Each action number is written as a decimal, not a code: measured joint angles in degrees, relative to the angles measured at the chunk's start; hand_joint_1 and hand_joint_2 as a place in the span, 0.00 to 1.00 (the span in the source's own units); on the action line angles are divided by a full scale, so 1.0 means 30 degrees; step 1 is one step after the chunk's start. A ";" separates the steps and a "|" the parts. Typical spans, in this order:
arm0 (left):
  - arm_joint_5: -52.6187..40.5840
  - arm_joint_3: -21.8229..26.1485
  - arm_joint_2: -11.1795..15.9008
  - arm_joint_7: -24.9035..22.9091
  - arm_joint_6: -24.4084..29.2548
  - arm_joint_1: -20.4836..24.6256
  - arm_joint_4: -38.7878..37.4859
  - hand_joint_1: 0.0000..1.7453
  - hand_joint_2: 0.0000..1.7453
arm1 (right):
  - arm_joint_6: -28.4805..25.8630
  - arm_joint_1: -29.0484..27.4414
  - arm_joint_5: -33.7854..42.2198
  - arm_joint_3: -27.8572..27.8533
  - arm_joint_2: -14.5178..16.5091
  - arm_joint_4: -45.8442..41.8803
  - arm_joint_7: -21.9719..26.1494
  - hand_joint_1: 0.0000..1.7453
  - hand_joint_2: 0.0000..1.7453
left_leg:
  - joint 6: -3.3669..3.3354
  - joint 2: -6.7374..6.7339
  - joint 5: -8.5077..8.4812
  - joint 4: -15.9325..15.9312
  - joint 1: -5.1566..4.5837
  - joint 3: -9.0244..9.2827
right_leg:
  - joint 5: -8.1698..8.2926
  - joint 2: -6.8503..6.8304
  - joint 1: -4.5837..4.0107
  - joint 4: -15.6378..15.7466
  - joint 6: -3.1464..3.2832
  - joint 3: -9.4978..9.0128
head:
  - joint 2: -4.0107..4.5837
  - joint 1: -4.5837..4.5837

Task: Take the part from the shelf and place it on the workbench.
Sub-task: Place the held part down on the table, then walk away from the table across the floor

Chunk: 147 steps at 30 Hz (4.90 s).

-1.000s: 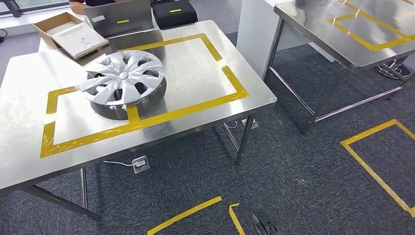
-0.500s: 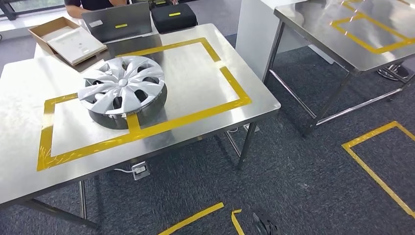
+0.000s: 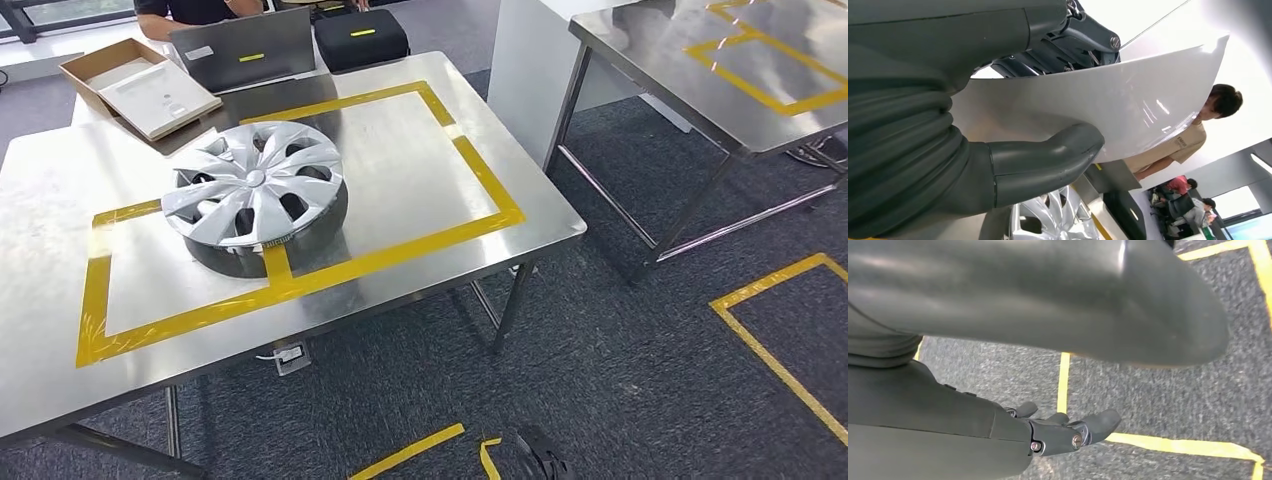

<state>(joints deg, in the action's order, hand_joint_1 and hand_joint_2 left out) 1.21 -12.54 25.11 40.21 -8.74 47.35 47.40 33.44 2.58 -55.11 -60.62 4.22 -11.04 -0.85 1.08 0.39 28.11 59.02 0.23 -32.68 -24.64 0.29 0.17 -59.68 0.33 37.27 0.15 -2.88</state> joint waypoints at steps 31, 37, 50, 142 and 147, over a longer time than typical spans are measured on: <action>-0.5542 -0.2393 -0.2047 -0.0063 0.6052 0.1808 -0.5295 1.00 1.00 | 0.0022 0.0027 -0.0311 -0.0018 -0.0029 0.0000 0.0007 0.00 0.00 | -0.0394 -0.0002 -0.0991 0.0032 -0.0164 -0.0958 | -0.1415 -0.0036 -0.0003 0.0451 0.0016 -0.1839 | 0.0000 0.0038; -0.7627 -0.4172 -0.4043 -0.0843 0.7327 0.2740 -0.7437 1.00 1.00 | 0.0022 0.0035 -0.0309 -0.0031 -0.0029 0.0000 -0.0097 0.00 0.00 | -0.0401 -0.0023 -0.1002 0.0026 -0.0156 -0.0920 | -0.1391 -0.0032 0.0024 0.0458 -0.0036 -0.1864 | 0.0000 0.0038; -0.9719 -0.6441 -0.5858 -0.1996 0.8355 0.3226 -0.9295 1.00 1.00 | 0.0022 0.0007 -0.0679 -0.0135 -0.0029 0.0000 -0.0102 0.00 0.00 | -0.0358 -0.0063 -0.1028 -0.0076 -0.0147 -0.0836 | -0.1393 -0.0014 0.0027 0.0459 -0.0033 -0.1891 | 0.0000 0.0042; -0.9706 -0.6229 -0.3584 -0.2233 0.9544 0.6493 -0.3714 0.00 0.00 | 0.0000 0.0038 -0.1233 -0.0135 0.0102 0.0000 0.0291 0.00 0.00 | 0.0603 -0.0034 0.0155 0.1724 0.0337 -0.1759 | -0.0665 0.0139 0.0570 -0.0278 0.0125 -0.0688 | 0.0000 -0.0122; -0.9402 -0.6204 -0.3131 -0.2080 0.9508 0.6273 -0.3701 0.00 0.00 | 0.0000 -0.0001 -0.1360 -0.0135 0.0051 0.0000 0.0433 0.00 0.00 | 0.0409 -0.0046 0.1733 0.4779 0.0237 -0.2234 | -0.0050 0.0116 0.0236 -0.0292 0.0410 0.0092 | 0.0000 -0.0121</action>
<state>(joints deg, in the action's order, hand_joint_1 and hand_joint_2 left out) -27.00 -31.15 15.72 33.97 19.78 66.17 36.30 33.44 2.58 -59.19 -61.02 4.37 -11.04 0.45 2.30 0.26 33.30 73.36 0.94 -39.38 -24.79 0.64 0.87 -60.55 1.56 37.54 0.15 -3.24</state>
